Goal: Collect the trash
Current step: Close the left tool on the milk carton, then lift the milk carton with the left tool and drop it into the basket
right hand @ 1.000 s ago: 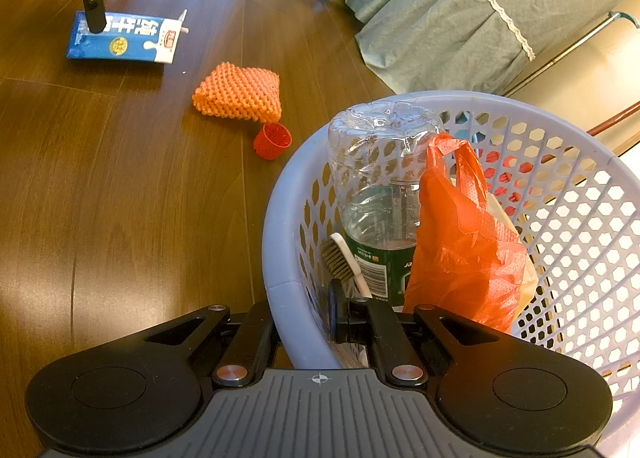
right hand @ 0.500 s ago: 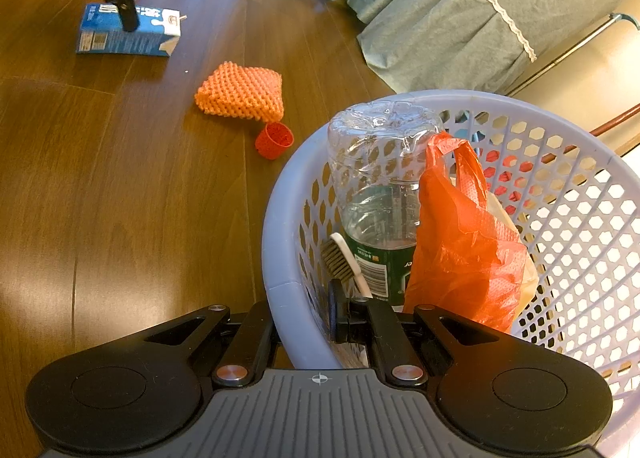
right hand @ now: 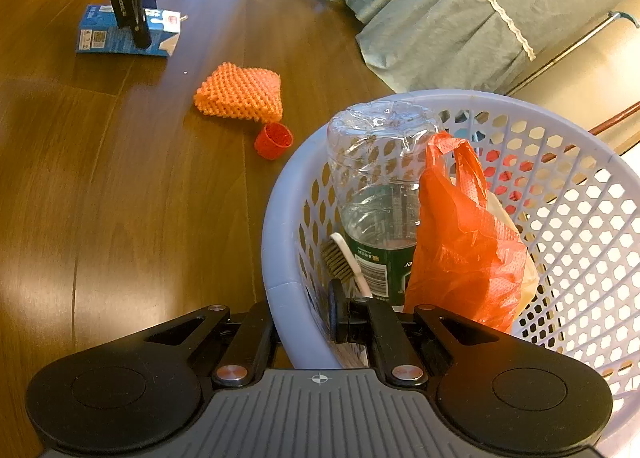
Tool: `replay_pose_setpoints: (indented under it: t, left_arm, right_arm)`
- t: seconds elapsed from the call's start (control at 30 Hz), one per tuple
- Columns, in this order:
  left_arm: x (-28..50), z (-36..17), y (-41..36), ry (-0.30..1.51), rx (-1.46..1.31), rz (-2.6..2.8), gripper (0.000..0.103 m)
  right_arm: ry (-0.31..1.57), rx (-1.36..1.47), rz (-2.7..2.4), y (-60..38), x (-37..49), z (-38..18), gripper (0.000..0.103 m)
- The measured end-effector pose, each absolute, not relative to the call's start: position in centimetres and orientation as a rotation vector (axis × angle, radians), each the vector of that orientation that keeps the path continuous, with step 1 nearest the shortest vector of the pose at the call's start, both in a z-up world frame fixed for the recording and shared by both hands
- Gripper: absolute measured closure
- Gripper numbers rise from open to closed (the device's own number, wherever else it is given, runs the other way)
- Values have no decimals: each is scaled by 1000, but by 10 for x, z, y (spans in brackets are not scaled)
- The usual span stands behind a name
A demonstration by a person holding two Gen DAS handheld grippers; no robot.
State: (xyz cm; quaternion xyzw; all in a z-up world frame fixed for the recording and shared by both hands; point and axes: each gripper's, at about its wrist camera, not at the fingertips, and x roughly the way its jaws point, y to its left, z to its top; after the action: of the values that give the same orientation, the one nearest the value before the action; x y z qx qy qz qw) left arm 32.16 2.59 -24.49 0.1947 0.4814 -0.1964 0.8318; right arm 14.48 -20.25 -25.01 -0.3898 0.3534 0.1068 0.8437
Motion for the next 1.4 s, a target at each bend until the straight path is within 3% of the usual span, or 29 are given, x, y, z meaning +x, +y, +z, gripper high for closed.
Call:
replay_pose_setpoints:
  t: [0.23,0.8,1.2,1.4]
  left_arm:
    - [285,-218,34,866,288,-422,61]
    - [246,-193,20,837,287,-475,61]
    - [255,-94,-67,590,127,-686,61]
    - [265,-70,-132,527,46,-817,61]
  right_arm:
    - [747,-812,222,-204,145,-248,99]
    - [748,-789,216,-207,147,-242,99]
    - [741,-794,218,-205,145,-244,99]
    - [739,-792,220,-205,144,-244,99]
